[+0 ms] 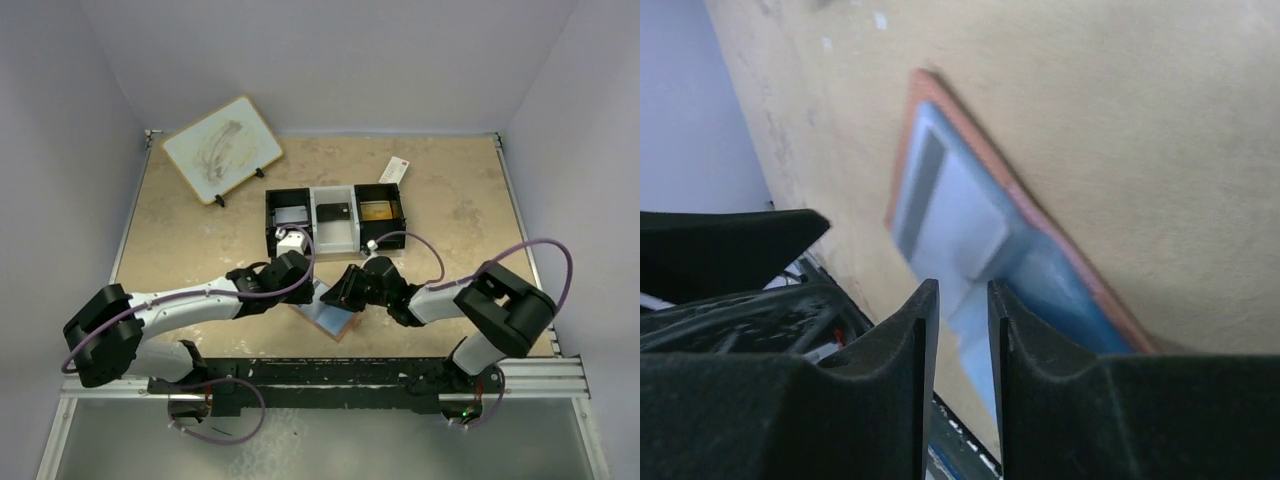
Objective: Take the credit cards out of the card holder
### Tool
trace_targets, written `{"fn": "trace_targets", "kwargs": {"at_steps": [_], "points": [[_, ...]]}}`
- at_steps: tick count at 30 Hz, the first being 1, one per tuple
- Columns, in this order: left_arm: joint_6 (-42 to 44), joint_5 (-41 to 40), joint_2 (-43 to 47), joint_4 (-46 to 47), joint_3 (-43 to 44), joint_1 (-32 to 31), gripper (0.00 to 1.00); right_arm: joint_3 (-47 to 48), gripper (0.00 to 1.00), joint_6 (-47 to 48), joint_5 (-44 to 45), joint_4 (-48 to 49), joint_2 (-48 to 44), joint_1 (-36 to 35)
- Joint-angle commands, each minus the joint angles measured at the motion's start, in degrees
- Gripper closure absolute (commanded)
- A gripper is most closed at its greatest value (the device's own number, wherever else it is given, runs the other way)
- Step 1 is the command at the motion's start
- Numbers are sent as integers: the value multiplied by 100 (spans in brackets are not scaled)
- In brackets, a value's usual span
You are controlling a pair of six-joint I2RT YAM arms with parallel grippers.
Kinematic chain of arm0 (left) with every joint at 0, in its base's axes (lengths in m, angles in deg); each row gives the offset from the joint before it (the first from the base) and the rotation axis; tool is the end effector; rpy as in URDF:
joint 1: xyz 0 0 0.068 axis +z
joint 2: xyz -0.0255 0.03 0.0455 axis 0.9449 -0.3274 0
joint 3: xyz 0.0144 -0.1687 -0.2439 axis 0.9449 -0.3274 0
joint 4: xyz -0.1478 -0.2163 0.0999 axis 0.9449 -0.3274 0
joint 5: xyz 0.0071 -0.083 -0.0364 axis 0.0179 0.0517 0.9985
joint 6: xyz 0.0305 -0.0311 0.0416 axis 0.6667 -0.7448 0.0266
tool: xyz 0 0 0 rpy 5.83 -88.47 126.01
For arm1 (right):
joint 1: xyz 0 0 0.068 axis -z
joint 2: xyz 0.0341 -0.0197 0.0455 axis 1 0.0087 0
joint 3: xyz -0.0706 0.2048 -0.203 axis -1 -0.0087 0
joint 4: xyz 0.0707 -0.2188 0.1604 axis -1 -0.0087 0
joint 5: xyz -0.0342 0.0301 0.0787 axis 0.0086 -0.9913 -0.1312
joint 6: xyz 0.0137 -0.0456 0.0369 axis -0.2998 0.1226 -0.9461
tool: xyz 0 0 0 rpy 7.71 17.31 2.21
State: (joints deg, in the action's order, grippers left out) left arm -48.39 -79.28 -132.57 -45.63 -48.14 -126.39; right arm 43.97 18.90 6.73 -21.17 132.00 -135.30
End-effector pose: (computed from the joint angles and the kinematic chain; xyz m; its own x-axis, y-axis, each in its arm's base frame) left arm 0.1657 -0.2163 0.2010 -0.7777 -0.0697 -0.6248 0.1558 0.9415 -0.2989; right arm 0.1891 0.2062 0.1352 -0.8773 0.4265 -0.2200 0.0219 0.4935 0.8695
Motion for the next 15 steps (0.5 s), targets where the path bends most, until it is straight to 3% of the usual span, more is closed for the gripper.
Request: {"fn": "trace_targets", "kwargs": {"at_steps": [1,4,11,15], "points": [[282,269,-211,220,305,53,52,-327,71,-505,-286,950,617,-13],[334,325,-387,208,390,74,54,-578,75,-752,-407,1547,1020,-8],[458,224,-755,118,525,170,57,-856,73,-1089,-222,1806,1195,0],[579,345,-1124,122,581,181,64,-787,75,-1108,-275,2085,1417,1]]}}
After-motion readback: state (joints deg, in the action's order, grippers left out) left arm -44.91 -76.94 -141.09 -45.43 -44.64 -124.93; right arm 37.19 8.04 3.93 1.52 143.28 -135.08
